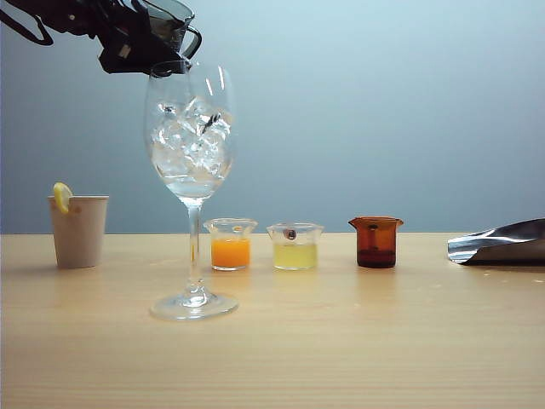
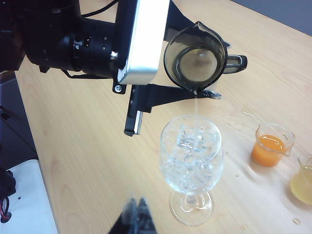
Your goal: Pick up the first measuring cup from the left, pour the coconut rum inside into the goblet, and finally put the measuring cup back in its original place.
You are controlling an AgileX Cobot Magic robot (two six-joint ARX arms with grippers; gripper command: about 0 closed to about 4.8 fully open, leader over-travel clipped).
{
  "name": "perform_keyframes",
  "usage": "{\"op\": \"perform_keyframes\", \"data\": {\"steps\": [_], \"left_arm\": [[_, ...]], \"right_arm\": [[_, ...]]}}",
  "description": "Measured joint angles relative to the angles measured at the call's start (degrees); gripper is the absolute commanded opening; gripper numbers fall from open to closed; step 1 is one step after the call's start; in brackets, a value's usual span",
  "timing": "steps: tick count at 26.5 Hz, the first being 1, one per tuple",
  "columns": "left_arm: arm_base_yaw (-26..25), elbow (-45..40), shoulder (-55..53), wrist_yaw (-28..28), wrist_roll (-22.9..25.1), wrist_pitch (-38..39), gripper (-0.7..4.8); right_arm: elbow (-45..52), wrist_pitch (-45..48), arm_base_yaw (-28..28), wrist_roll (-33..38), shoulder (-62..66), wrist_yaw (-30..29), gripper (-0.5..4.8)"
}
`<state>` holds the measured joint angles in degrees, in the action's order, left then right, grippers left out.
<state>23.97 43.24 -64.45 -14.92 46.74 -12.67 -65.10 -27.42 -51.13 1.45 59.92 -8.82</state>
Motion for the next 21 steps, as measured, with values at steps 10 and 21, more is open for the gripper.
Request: {"op": "perform_keyframes", "data": {"steps": [10,21], "left_arm": [[0.00,0.00,0.00,0.02,4.07,0.00,2.05],[0.00,0.00,0.00,0.02,8.94,0.00,2.05]], "right_arm": [[0.00,0.02,0.00,0.00,0.00,-0.04,-0.09],[0.00,0.02,0.00,0.00,0.00,-0.07,-0.09]]}}
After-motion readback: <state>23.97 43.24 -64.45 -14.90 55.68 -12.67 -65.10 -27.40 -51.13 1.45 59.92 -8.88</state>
